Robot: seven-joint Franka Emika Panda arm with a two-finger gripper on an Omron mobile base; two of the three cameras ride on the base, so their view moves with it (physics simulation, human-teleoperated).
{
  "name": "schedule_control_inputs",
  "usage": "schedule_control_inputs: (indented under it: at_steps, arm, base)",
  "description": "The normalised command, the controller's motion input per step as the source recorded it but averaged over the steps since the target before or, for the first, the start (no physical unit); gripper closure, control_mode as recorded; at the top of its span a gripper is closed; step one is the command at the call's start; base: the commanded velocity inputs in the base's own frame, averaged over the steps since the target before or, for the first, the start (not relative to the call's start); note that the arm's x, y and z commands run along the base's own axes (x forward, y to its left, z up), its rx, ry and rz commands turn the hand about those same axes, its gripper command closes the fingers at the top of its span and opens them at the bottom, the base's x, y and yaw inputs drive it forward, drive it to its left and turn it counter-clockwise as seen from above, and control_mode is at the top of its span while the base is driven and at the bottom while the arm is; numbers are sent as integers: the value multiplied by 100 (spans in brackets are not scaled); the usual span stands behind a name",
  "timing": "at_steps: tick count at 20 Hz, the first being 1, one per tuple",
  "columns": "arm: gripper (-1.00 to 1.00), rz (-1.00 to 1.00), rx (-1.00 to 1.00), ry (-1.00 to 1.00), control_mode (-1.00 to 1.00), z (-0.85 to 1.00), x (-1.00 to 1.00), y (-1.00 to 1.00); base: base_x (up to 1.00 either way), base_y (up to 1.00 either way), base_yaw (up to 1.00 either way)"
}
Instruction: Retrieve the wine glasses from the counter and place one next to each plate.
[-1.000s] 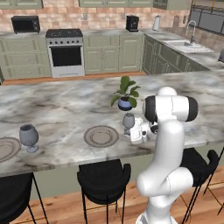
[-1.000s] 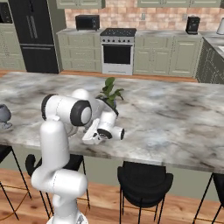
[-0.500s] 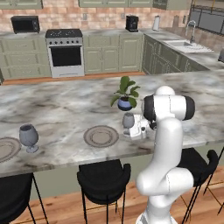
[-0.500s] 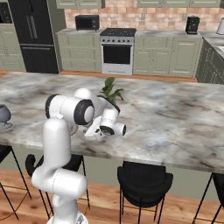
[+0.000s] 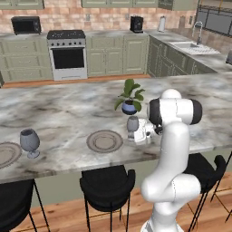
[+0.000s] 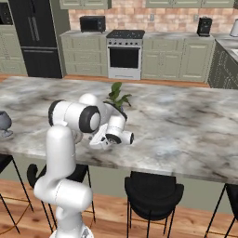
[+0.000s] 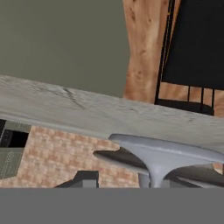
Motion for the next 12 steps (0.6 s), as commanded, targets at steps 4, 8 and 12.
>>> schedule_control_inputs:
  at_steps: [4,8,12]
  arm:
    - [-100,0,1,-2,-100,0,-5,0]
    - [-100,0,0,0,-100,0,-1,0]
    - [-100,0,0,0,-100,0,-12,0]
  base:
    - [0,0,0]
    - [0,0,0]
    - [0,0,0]
